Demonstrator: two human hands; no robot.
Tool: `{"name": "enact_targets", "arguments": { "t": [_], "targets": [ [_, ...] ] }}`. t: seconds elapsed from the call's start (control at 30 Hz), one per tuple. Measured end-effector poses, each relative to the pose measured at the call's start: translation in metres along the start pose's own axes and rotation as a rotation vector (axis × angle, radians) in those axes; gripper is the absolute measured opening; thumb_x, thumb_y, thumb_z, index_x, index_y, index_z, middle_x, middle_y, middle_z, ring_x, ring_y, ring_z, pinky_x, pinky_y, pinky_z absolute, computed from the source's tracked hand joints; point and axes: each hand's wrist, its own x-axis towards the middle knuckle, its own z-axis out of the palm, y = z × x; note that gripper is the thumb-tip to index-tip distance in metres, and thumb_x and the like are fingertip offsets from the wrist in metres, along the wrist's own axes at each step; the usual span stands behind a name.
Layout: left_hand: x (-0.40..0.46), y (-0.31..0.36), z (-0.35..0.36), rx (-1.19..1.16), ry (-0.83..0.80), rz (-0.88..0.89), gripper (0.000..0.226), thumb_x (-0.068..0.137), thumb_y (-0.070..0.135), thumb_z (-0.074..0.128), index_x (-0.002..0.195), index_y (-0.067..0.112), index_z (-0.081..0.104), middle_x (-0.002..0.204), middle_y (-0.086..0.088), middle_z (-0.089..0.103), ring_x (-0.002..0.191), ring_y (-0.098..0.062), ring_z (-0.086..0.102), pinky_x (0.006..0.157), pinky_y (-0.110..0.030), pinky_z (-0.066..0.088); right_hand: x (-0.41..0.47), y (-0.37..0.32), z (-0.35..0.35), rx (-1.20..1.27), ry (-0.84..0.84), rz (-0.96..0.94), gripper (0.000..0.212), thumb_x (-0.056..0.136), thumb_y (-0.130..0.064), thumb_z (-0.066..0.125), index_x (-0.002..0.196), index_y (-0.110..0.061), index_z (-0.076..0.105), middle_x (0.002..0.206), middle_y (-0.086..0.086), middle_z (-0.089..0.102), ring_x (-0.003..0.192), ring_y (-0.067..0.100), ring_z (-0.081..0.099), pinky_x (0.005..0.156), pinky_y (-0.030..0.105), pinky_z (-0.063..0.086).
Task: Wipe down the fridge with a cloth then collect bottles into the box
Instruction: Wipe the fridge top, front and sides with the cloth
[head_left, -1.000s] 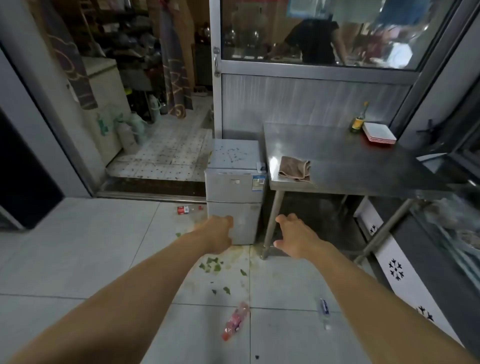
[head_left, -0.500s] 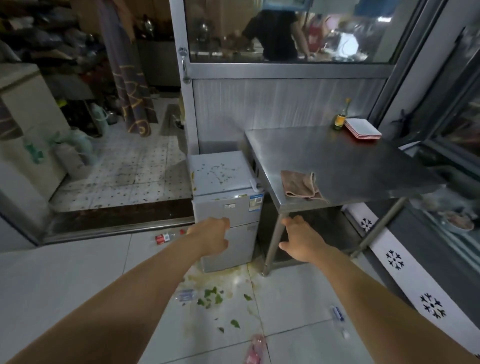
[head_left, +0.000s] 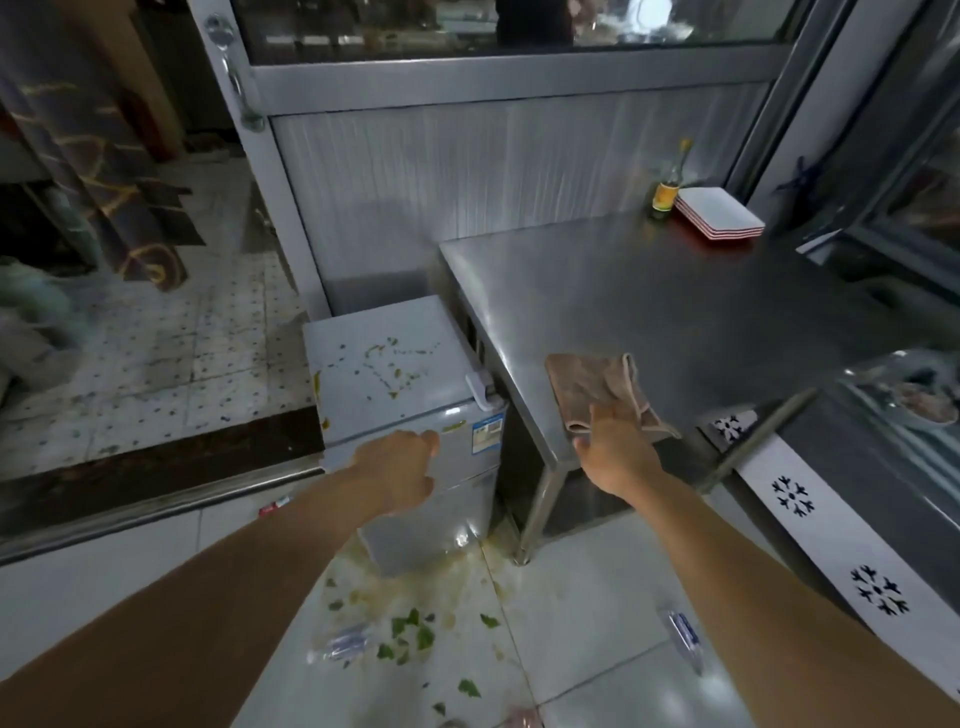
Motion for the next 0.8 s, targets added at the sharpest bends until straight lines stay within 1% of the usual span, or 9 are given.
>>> {"name": "enact_targets", "arguments": {
  "t": [0.13, 0.2, 0.27, 0.37, 0.43, 0.5, 0.6, 0.7, 0.8],
  "targets": [
    [0.054, -0.005, 0.0, 0.014, 0.035, -0.023, 0.038, 0.087, 0.023, 0.052, 0.125, 0.017, 0.047, 0.123, -0.01, 0.055, 0.111, -0.028, 0.055, 0.091, -0.041, 0.048, 0.069, 0.013, 0.014, -0.024, 0.065, 0.04, 0.06, 0.096, -0.031, 0.049, 0.146, -0.009, 0.024, 0.146, 0.019, 0.033, 0.125, 0.033, 0.045, 0.105, 0.042, 0.039],
    [0.076, -0.009, 0.004, 0.036, 0.046, -0.034, 0.036, 0.088, 0.024, 0.051, 0.123, 0.018, 0.047, 0.122, -0.008, 0.056, 0.111, -0.028, 0.055, 0.093, -0.04, 0.046, 0.096, 0.02, 0.021, -0.099, 0.049, 0.041, 0.065, 0.097, -0.04, 0.043, 0.151, -0.017, 0.014, 0.152, 0.014, 0.027, 0.134, 0.035, 0.035, 0.113, 0.046, 0.027],
    [0.093, -0.016, 0.009, 0.039, 0.039, -0.049, 0.036, 0.089, 0.024, 0.05, 0.125, 0.02, 0.046, 0.125, -0.007, 0.055, 0.113, -0.027, 0.053, 0.096, -0.037, 0.042, 0.115, 0.026, 0.029, -0.162, 0.027, 0.037, 0.06, 0.099, -0.044, 0.036, 0.151, -0.022, 0.016, 0.155, 0.011, 0.022, 0.141, 0.035, 0.022, 0.117, 0.05, 0.015],
    [0.111, -0.033, 0.017, 0.018, 0.006, -0.069, 0.038, 0.089, 0.02, 0.049, 0.126, 0.02, 0.045, 0.128, -0.007, 0.054, 0.117, -0.027, 0.051, 0.098, -0.037, 0.038, 0.129, 0.027, 0.042, -0.129, -0.036, 0.127, 0.059, 0.099, -0.046, 0.034, 0.15, -0.031, 0.01, 0.159, 0.008, 0.004, 0.144, 0.038, 0.006, 0.114, 0.058, 0.015],
    [0.119, -0.043, 0.02, 0.008, -0.015, -0.081, 0.04, 0.09, 0.02, 0.049, 0.129, 0.018, 0.043, 0.13, -0.007, 0.053, 0.119, -0.026, 0.05, 0.099, -0.038, 0.038, 0.135, 0.023, 0.048, -0.136, -0.037, 0.17, 0.06, 0.099, -0.045, 0.034, 0.151, -0.031, 0.007, 0.158, 0.012, 0.002, 0.143, 0.041, 0.004, 0.11, 0.06, 0.017],
    [0.124, -0.052, 0.022, 0.002, -0.036, -0.086, 0.041, 0.091, 0.022, 0.049, 0.131, 0.018, 0.042, 0.131, -0.006, 0.051, 0.12, -0.025, 0.048, 0.099, -0.038, 0.037, 0.14, 0.015, 0.051, -0.17, 0.011, 0.172, 0.06, 0.099, -0.037, 0.038, 0.151, -0.025, 0.012, 0.156, 0.02, 0.007, 0.141, 0.045, 0.006, 0.109, 0.06, 0.021],
    [0.131, -0.062, 0.022, 0.002, -0.058, -0.088, 0.041, 0.091, 0.023, 0.048, 0.131, 0.019, 0.041, 0.131, -0.005, 0.05, 0.12, -0.024, 0.048, 0.099, -0.037, 0.037, 0.145, 0.006, 0.056, -0.155, 0.097, 0.17, 0.051, 0.095, -0.018, 0.043, 0.144, -0.012, 0.032, 0.145, 0.031, 0.024, 0.137, 0.05, 0.018, 0.11, 0.058, 0.024],
    [0.134, -0.072, 0.017, -0.031, -0.052, -0.076, 0.041, 0.091, 0.023, 0.05, 0.131, 0.018, 0.042, 0.129, -0.006, 0.051, 0.119, -0.024, 0.049, 0.1, -0.037, 0.037, 0.151, 0.003, 0.061, -0.083, 0.15, 0.183, 0.042, 0.09, -0.004, 0.047, 0.132, -0.003, 0.049, 0.132, 0.029, 0.044, 0.124, 0.046, 0.037, 0.106, 0.05, 0.033],
    [0.136, -0.085, 0.006, -0.009, -0.034, -0.047, 0.041, 0.091, 0.028, 0.052, 0.13, 0.017, 0.042, 0.126, -0.007, 0.052, 0.118, -0.024, 0.05, 0.097, -0.037, 0.038, 0.152, -0.006, 0.057, -0.013, 0.213, 0.146, 0.024, 0.089, -0.004, 0.055, 0.112, -0.002, 0.063, 0.115, 0.02, 0.058, 0.109, 0.032, 0.05, 0.093, 0.037, 0.041]
  ]
}}
